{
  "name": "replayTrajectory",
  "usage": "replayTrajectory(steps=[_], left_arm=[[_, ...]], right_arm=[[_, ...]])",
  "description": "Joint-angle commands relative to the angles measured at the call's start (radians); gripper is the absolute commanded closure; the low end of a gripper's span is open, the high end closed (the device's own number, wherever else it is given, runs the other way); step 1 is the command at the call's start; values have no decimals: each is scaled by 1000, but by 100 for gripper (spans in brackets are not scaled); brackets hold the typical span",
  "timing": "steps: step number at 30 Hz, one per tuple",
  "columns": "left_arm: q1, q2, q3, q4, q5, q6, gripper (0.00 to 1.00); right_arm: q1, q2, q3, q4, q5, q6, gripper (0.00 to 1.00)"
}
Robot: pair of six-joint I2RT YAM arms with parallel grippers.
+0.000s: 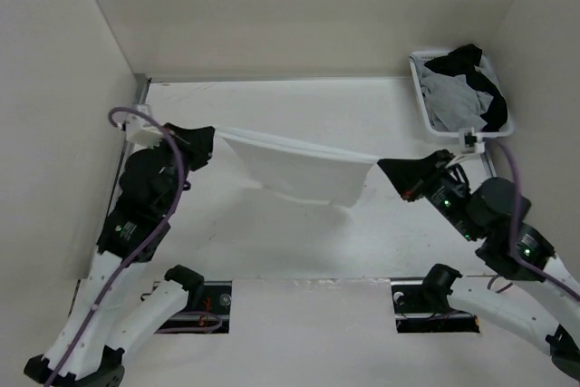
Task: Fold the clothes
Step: Flatten the tank top out
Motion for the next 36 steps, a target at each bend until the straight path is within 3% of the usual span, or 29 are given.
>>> replayTrajectory(steps=[1,6,14,18,22,27,36], left_arm=[[-36,-23,143,-91,-52,8,100],[-59,67,195,-43,-59,16,100],[141,388,289,121,78,-25,100],[217,517,446,133,178,-64,100],[206,503,514,135,185,-50,100],[200,410,288,188,176,-62,100],[159,278,-390,377,204,-127,100]], right_arm=[[76,13,121,-170,148,-84,95],[18,149,182,-96,101,-153,95],[-366,517,321,132,-286,-112,96],[-404,614,497,119,-314,-116,96],[-406,600,602,62,-314,-138,96],[-403,528,454,74,-305,-120,96],[-371,321,-210,228,-271,8,96]])
